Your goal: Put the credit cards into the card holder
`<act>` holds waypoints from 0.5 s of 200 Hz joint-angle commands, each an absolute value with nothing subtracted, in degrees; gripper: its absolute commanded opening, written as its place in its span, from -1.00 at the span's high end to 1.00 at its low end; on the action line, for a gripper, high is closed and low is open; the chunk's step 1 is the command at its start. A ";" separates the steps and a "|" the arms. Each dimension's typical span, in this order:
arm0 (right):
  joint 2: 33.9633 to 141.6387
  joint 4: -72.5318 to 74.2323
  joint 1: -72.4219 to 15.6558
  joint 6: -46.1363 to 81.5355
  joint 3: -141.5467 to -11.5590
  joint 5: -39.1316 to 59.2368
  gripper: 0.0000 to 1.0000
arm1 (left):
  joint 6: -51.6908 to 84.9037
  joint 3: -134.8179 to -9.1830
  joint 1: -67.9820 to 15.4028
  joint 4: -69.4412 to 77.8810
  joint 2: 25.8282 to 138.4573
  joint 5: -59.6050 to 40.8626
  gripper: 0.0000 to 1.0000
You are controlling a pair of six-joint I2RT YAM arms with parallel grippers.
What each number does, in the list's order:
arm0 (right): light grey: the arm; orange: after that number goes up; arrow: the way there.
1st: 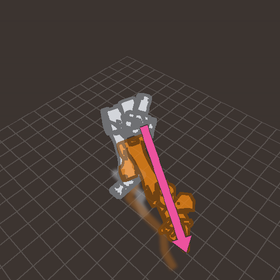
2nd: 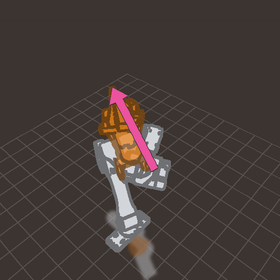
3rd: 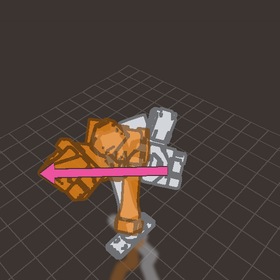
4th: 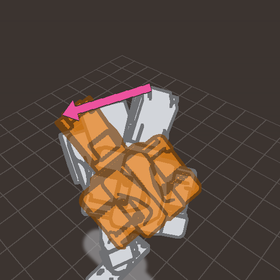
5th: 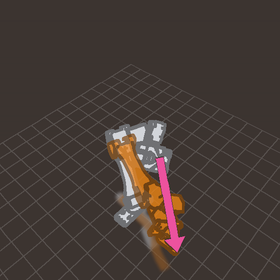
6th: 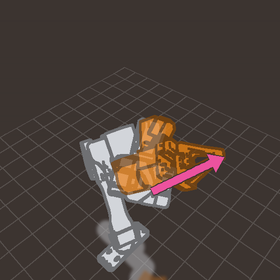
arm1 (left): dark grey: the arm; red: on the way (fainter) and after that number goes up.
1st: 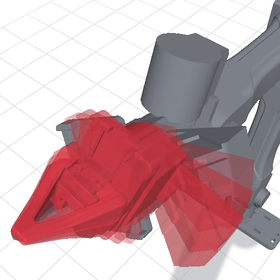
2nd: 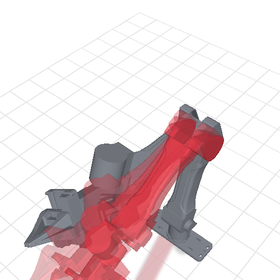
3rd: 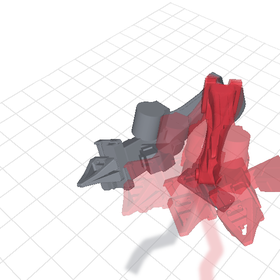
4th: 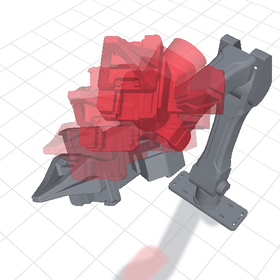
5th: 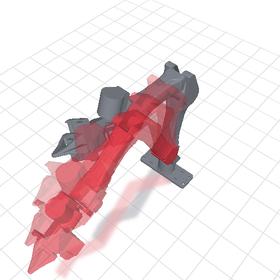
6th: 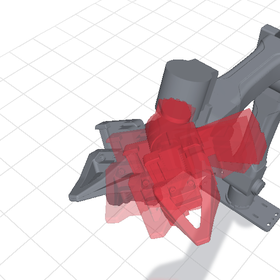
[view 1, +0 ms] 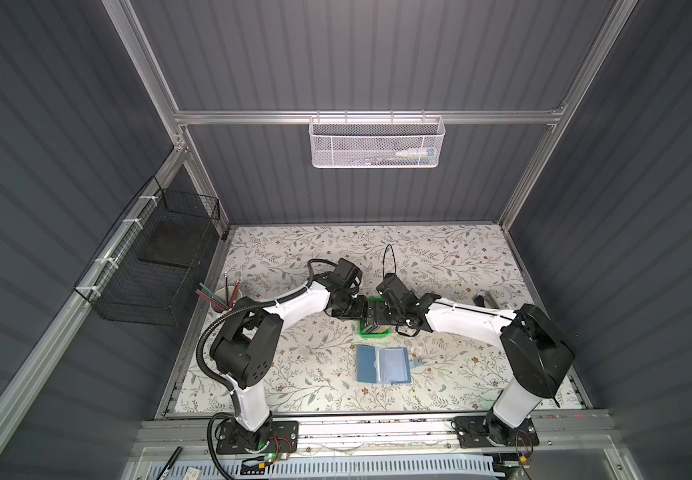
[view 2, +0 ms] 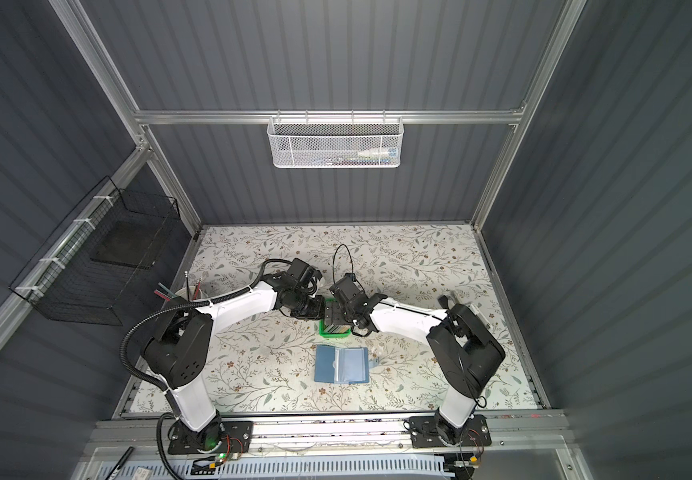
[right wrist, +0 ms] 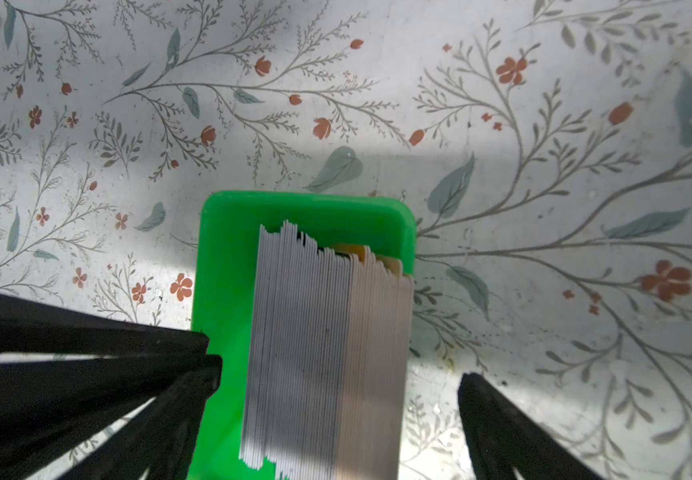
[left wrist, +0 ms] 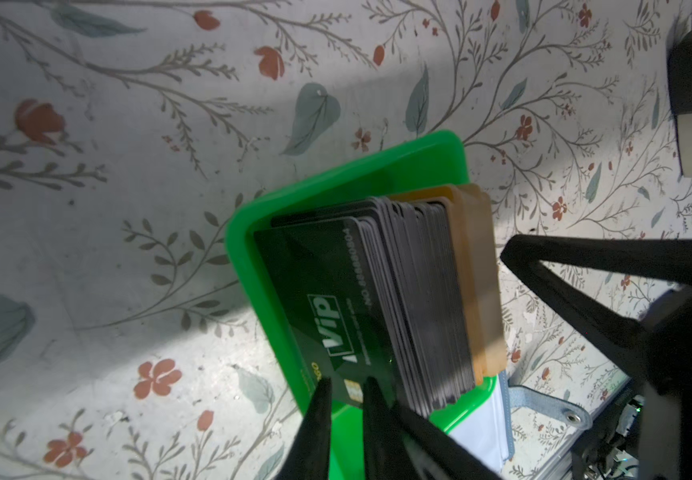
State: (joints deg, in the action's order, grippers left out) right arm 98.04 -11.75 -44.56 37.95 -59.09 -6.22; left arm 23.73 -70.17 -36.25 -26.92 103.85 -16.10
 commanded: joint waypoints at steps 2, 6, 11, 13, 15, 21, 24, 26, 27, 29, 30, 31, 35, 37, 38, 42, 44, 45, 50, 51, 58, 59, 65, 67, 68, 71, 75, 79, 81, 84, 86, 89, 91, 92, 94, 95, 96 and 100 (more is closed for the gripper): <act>98.67 -10.80 -44.83 38.93 -58.12 -5.89 -0.94 | 23.23 -72.27 -35.76 -28.52 105.03 -16.38 0.66; 98.78 -10.73 -44.82 39.01 -58.17 -5.90 -0.94 | 23.24 -72.31 -35.73 -28.48 105.15 -16.46 0.66; 98.87 -10.71 -44.82 39.05 -58.16 -5.85 -0.94 | 23.29 -72.34 -35.76 -28.53 105.25 -16.65 0.66; 98.92 -10.72 -44.87 39.09 -58.18 -5.86 -0.94 | 23.29 -72.36 -35.70 -28.53 105.28 -16.69 0.66; 98.91 -10.70 -44.90 39.11 -58.18 -5.88 -0.94 | 23.25 -72.36 -35.75 -28.49 105.40 -16.81 0.66; 99.00 -10.71 -44.92 39.11 -58.18 -5.84 -0.94 | 23.21 -72.47 -35.77 -28.49 105.49 -16.84 0.66; 99.05 -10.65 -44.99 39.11 -58.24 -5.87 -0.94 | 23.23 -72.53 -35.77 -28.48 105.55 -16.87 0.66; 99.10 -10.64 -44.93 39.11 -58.26 -5.82 -0.94 | 23.27 -72.56 -35.77 -28.50 105.62 -16.92 0.66; 99.12 -10.68 -44.97 39.11 -58.27 -5.85 -0.94 | 23.20 -72.62 -35.73 -28.49 105.63 -16.90 0.66; 99.07 -10.65 -45.06 39.11 -58.27 -5.88 -0.94 | 23.14 -72.60 -35.76 -28.55 105.66 -16.88 0.66; 99.10 -10.64 -45.03 39.11 -58.27 -5.88 -0.94 | 23.13 -72.69 -35.77 -28.55 105.65 -16.88 0.66; 99.08 -10.68 -45.01 39.11 -58.27 -5.89 -0.94 | 23.08 -72.64 -35.77 -28.56 105.74 -16.88 0.66; 99.15 -10.69 -45.02 39.03 -58.27 -5.92 -0.94 | 23.11 -72.77 -35.77 -28.58 105.74 -16.80 0.65; 99.21 -10.69 -45.03 39.02 -58.21 -5.94 -0.94 | 23.05 -72.77 -35.77 -28.61 105.78 -16.81 0.65; 99.22 -10.71 -45.01 38.98 -58.19 -6.00 -0.94 | 23.04 -72.77 -35.77 -28.68 105.76 -16.76 0.66; 99.23 -10.57 -45.08 38.94 -58.15 -6.13 -0.94 | 23.03 -72.86 -35.73 -28.81 105.74 -16.64 0.65; 99.21 -10.44 -45.09 38.87 -58.11 -6.21 -0.94 | 22.96 -72.86 -35.76 -28.82 105.76 -16.62 0.66; 99.22 -10.41 -45.13 38.90 -58.06 -6.18 -0.95 | 22.95 -72.86 -35.72 -28.83 105.74 -16.57 0.65; 99.18 -10.09 -45.15 38.77 -57.90 -6.23 -0.96 | 22.94 -72.87 -35.77 -28.84 105.67 -16.50 0.65; 99.16 -10.06 -45.21 38.72 -57.82 -6.19 -0.97 | 22.94 -72.91 -35.77 -28.83 105.66 -16.47 0.65; 99.01 -9.60 -45.18 38.53 -57.70 -5.99 -0.98 | 22.88 -72.86 -35.76 -28.88 105.57 -16.36 0.65; 99.03 -9.59 -45.18 38.51 -57.68 -5.98 -0.98 | 22.91 -72.91 -35.76 -28.90 105.52 -16.31 0.65; 98.96 -9.50 -45.26 38.55 -57.66 -6.10 -0.98 | 22.79 -72.86 -35.77 -28.85 105.39 -16.27 0.65; 98.90 -9.49 -45.26 38.51 -57.61 -6.14 -0.98 | 22.77 -72.86 -35.77 -28.90 105.38 -16.26 0.65; 98.89 -9.45 -45.31 38.46 -57.59 -6.19 -0.98 | 22.77 -72.86 -35.77 -28.91 105.43 -16.26 0.65; 98.76 -9.49 -45.35 38.41 -57.58 -6.20 -0.98 | 22.76 -72.86 -35.73 -28.94 105.35 -16.22 0.65; 98.62 -9.52 -45.43 38.34 -57.61 -6.42 -0.98 | 22.82 -72.86 -35.77 -28.87 105.30 -16.25 0.65; 98.53 -9.66 -45.57 38.32 -57.65 -6.83 -0.98 | 22.90 -72.86 -35.77 -28.92 105.36 -16.27 0.65; 98.50 -9.75 -45.67 38.32 -57.61 -7.07 -0.98 | 22.91 -72.86 -35.77 -28.87 105.33 -16.31 0.65; 98.30 -9.88 -45.74 38.32 -57.55 -7.40 -0.98 | 22.89 -72.86 -35.77 -28.89 105.30 -16.31 0.65; 98.21 -9.92 -45.84 38.41 -57.52 -7.74 -0.98 | 22.91 -72.86 -35.77 -28.89 105.32 -16.34 0.65; 97.97 -9.86 -45.93 38.46 -57.44 -8.14 -0.98 | 22.91 -72.91 -35.77 -28.88 105.32 -16.35 0.65; 97.88 -9.91 -46.02 38.42 -57.40 -8.30 -0.98 | 22.87 -72.87 -35.75 -28.86 105.30 -16.35 0.65; 97.81 -9.92 -46.00 38.42 -57.35 -8.41 -0.98 | 22.86 -72.91 -35.76 -28.89 105.30 -16.35 0.65; 97.82 -9.93 -46.11 38.34 -57.32 -8.58 -0.98 | 22.88 -72.87 -35.77 -28.91 105.32 -16.37 0.65; 97.73 -9.93 -46.12 38.33 -57.31 -8.60 -0.98 | 22.91 -72.87 -35.77 -28.91 105.30 -16.40 0.65; 97.69 -9.93 -46.13 38.33 -57.31 -8.69 -0.98 | 22.88 -72.91 -35.77 -28.91 105.30 -16.38 0.65; 97.51 -9.87 -46.22 38.25 -57.24 -8.85 -0.98 | 22.92 -72.86 -35.75 -28.94 105.29 -16.35 0.65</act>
